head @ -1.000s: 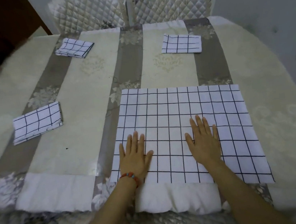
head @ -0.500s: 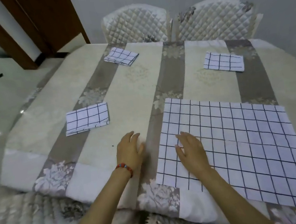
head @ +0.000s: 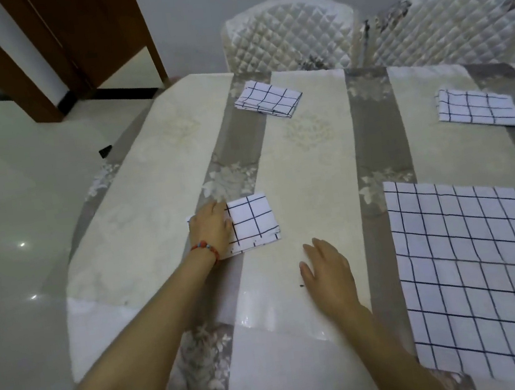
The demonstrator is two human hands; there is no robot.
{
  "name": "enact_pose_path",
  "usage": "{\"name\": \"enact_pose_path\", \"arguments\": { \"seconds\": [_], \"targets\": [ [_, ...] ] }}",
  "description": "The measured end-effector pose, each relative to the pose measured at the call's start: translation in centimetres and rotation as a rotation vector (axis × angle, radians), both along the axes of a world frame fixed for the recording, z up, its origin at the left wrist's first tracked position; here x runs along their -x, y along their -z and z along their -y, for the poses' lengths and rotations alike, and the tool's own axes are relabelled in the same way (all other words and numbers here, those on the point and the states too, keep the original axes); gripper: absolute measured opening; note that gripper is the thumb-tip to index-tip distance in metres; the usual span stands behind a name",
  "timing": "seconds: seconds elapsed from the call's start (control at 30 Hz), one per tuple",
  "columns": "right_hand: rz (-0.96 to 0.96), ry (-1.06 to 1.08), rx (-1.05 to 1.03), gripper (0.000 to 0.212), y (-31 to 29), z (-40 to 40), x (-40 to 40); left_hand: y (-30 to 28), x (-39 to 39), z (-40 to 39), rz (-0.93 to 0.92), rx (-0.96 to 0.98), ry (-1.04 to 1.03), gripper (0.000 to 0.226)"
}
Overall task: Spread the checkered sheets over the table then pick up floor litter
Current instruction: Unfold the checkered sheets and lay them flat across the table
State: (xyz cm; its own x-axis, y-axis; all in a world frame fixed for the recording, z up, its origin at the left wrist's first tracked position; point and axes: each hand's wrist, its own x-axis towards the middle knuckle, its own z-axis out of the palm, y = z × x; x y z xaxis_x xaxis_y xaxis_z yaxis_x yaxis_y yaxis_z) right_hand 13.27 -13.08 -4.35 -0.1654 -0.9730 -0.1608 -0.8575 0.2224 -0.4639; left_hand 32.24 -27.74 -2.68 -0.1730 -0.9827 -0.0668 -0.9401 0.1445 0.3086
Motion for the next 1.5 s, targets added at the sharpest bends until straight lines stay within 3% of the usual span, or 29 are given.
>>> {"name": "enact_pose_path", "arguments": {
  "seconds": [0.23, 0.4, 0.57, 0.67, 0.73, 0.9, 1.0, 1.07, 1.13, 1.2, 1.33, 1.43, 1.5],
  "targets": [
    [-0.133, -0.027, -0.065, 0.048, 0.6, -0.5, -0.4, 1.7, -0.3, 3.3, 0.075, -0.019, 0.035, 0.027],
    [-0.051, 0.039, -0.037, 0.044, -0.1, 0.0, -1.0, 0.9, -1.0, 3.1, -0.204, -0.17, 0.075, 0.018],
    [0.433, 0.25, 0.049, 0.04, -2.1, 0.4, -2.4, -1.6, -1.8, 0.0, -0.55, -0.168, 0.046, 0.009],
    [0.797, 0.456, 0.052, 0.049, -4.0, 0.9, -3.0, -3.5, -1.8, -2.5, -0.744, -0.174, 0.031, 0.008],
    [0.936, 0.53, 0.049, 0.053, -5.1, 0.9, -3.0, -4.5, -1.5, -4.3, -0.894, -0.217, -0.039, 0.009],
    [1.256, 0.503, 0.045, 0.009, -7.8, -0.3, -2.2, -5.9, -0.5, -8.3, -1.149, -0.335, -0.198, 0.013],
    [1.163, 0.458, 0.11, 0.01, -9.1, -1.5, -1.8, -6.0, 0.2, -10.3, -1.159, -0.317, -0.291, 0.005],
    [1.07, 0.4, 0.191, 0.01, -9.9, -2.3, -1.7, -6.1, 0.7, -11.5, -1.082, -0.284, -0.333, 0.025],
    [0.982, 0.318, 0.254, 0.028, -10.7, -3.1, -1.5, -6.8, 1.4, -12.8, -1.017, -0.293, -0.354, 0.034],
    [0.913, 0.238, 0.284, 0.048, -11.5, -3.8, -1.4, -8.0, 2.2, -14.1, -1.031, -0.369, -0.322, 0.027],
    [0.806, 0.126, 0.286, 0.038, -12.8, -4.9, -1.0, -10.2, 4.0, -16.2, -1.19, -0.524, -0.218, 0.029],
    [0.795, 0.105, 0.267, 0.036, -13.6, -5.7, -1.0, -10.8, 5.0, -17.5, -1.244, -0.421, -0.22, 0.014],
    [0.801, 0.141, 0.282, 0.035, -14.0, -6.3, -0.7, -10.7, 5.1, -17.8, -1.241, -0.358, -0.274, 0.022]
  ]
}}
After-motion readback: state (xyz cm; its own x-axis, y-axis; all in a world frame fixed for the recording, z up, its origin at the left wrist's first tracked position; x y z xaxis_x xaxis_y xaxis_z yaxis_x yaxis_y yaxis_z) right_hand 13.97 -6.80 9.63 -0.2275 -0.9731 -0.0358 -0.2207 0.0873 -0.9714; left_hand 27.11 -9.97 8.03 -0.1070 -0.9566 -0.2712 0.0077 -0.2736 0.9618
